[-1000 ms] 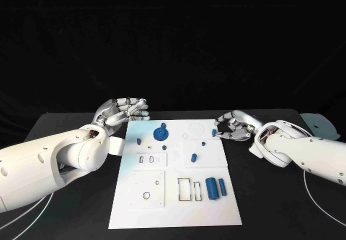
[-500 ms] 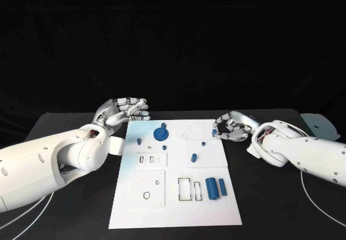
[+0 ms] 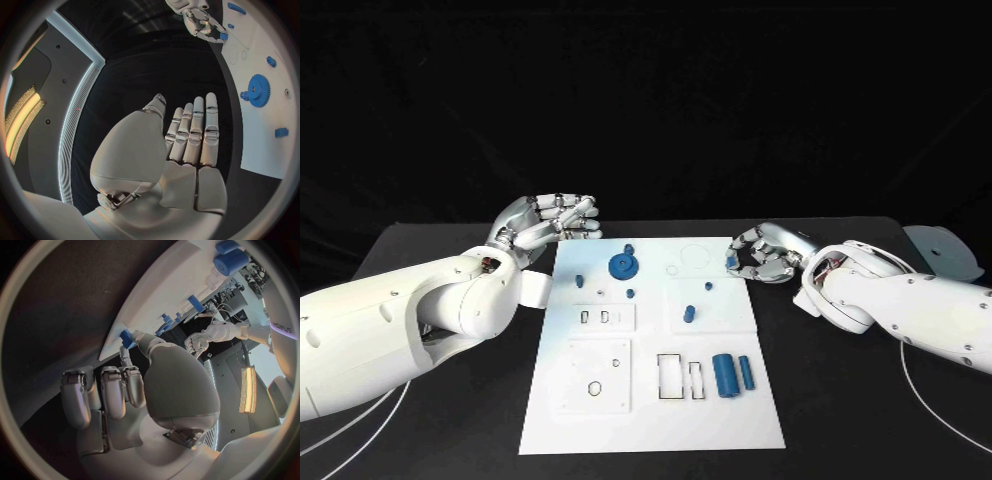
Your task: Assemble the parts on the task board
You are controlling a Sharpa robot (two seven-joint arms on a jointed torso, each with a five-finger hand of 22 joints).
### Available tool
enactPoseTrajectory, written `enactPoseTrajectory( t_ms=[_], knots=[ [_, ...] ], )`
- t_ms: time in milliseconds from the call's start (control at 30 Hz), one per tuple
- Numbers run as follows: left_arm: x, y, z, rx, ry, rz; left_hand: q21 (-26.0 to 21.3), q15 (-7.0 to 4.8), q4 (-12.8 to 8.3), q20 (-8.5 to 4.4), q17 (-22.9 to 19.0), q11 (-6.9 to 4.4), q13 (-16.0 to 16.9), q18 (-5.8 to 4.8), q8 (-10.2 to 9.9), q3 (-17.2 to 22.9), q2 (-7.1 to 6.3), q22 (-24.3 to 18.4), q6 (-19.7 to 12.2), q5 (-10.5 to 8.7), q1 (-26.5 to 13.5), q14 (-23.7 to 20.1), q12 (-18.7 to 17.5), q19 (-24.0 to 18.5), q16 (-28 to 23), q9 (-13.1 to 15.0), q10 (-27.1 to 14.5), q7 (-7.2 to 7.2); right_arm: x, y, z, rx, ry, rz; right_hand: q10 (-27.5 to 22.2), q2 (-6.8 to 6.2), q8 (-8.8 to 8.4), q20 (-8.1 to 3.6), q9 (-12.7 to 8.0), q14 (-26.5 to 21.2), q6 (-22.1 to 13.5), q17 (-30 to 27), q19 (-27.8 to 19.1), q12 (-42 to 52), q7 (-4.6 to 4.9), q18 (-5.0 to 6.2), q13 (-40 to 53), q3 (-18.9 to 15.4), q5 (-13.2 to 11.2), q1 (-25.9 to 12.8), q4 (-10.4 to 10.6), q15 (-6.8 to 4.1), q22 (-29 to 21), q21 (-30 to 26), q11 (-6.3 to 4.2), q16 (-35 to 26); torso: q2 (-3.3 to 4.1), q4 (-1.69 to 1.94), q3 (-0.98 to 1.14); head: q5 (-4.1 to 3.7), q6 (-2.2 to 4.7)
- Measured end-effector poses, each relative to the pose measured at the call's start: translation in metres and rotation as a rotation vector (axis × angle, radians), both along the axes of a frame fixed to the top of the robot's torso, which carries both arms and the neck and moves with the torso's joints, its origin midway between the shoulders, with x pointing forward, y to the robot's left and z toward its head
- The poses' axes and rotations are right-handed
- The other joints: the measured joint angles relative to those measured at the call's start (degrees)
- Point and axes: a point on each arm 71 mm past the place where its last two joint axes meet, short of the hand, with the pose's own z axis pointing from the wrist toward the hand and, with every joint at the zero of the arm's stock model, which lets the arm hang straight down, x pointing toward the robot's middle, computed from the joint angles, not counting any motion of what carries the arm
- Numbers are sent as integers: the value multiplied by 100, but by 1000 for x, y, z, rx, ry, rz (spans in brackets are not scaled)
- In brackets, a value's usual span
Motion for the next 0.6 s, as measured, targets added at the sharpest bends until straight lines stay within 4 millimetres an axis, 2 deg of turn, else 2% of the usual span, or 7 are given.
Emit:
enactPoseTrajectory(
  t_ms=[133, 267, 333, 600],
  knots=[
    [0, 0, 0, 1, 1, 0, 1, 0, 0, 0, 0, 0, 0, 0, 0, 0, 0, 0, 0, 0, 0, 0, 0, 0, 0, 0, 0, 0, 0, 0, 0, -2, 1, -1, 0, 47, 0, 0, 0, 0, 20, 0, 0, 0, 20, 0, 0, 0, 0, -2, 0, 0, 0, 0, 0, 0, 0, -7, 2, 2, -1],
    [0, 0, 0, 1, 2, 1, 1, 0, 0, 0, 0, 0, 0, 0, 0, 0, 23, 0, 0, 0, 23, 0, 0, 0, 0, 0, 0, 0, 0, 0, -1, -3, 1, -2, 0, 46, 2, 0, 7, 0, 111, -1, 0, 13, 3, 0, -1, 32, 0, -2, -3, 0, -1, 0, 0, 0, 0, -7, 3, 3, -6],
    [0, 0, 0, 1, 3, 1, 1, 0, 0, 0, -1, 0, 0, 0, 0, 0, 23, 0, 0, 0, 23, 0, 0, 0, 0, 0, 0, 0, 0, 1, -1, -3, 1, -2, 0, 96, 45, 0, 18, 0, 194, -1, 0, 23, -11, 0, -1, 70, 0, -9, -10, 0, -1, 0, 0, 0, 0, -7, 3, 2, -8],
    [0, 0, 0, 2, 4, 1, 1, 0, 0, 0, 4, 0, 0, 0, 0, 0, 23, 0, 0, 0, 23, 0, 0, 0, 0, 0, 0, 0, 1, 3, -1, -2, 2, 0, 0, 146, 89, 0, 39, 2, 320, -1, 0, 46, -68, 0, -1, 117, -1, -6, -25, -2, 4, 12, 0, 0, -1, -7, 4, -13, -9]
  ],
)
